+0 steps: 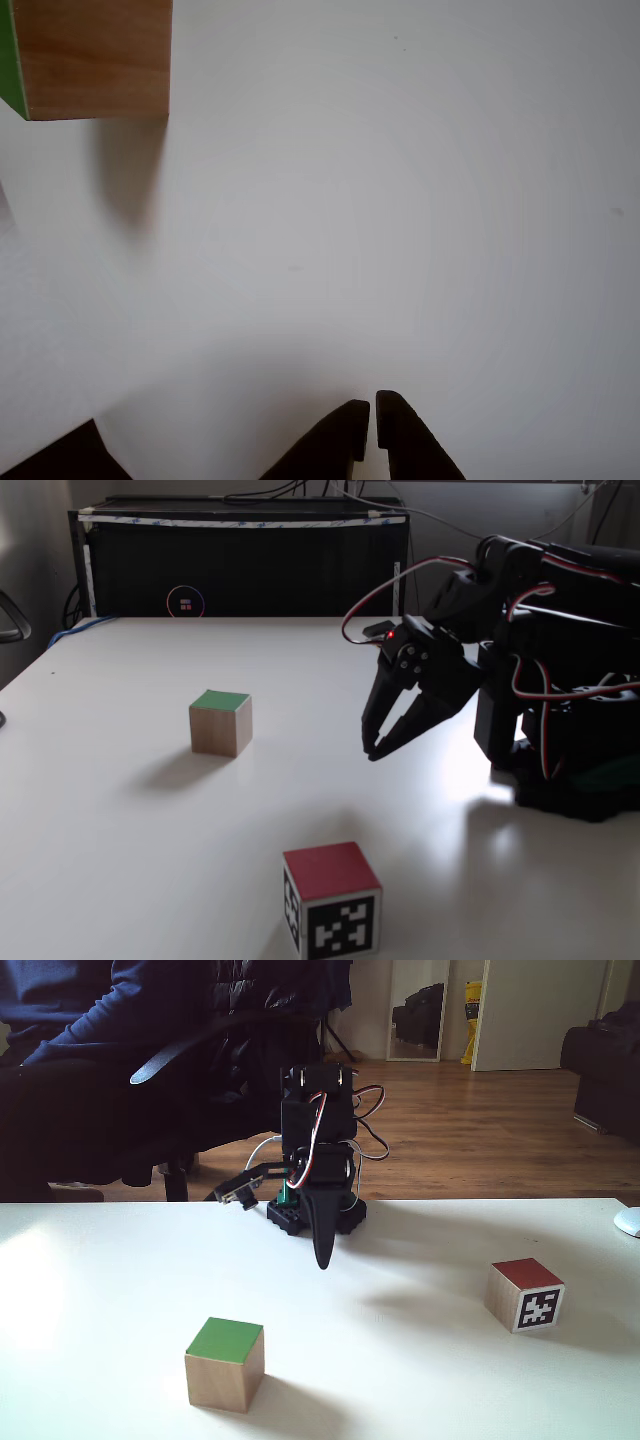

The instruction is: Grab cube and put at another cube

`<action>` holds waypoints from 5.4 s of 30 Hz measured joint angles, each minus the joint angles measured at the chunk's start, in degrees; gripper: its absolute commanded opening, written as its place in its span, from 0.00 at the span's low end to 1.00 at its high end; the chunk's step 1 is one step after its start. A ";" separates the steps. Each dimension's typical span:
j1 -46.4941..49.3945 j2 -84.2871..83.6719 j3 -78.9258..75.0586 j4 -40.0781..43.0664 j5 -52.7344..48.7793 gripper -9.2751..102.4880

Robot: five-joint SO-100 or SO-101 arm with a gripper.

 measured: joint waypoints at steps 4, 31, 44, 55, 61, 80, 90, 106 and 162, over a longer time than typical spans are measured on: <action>0.00 0.00 0.00 0.00 2.11 0.08; 4.57 -33.05 -30.23 -3.87 5.45 0.30; 10.63 -64.86 -56.43 -1.85 3.87 0.52; 12.39 -92.64 -79.89 8.17 5.19 0.52; 16.44 -104.15 -87.80 8.70 4.13 0.51; 16.88 -119.88 -96.33 8.61 3.78 0.51; 16.08 -126.04 -101.16 8.61 5.45 0.45; 15.91 -126.04 -103.62 8.70 6.24 0.18; -47.81 -97.29 -87.10 14.06 30.32 0.18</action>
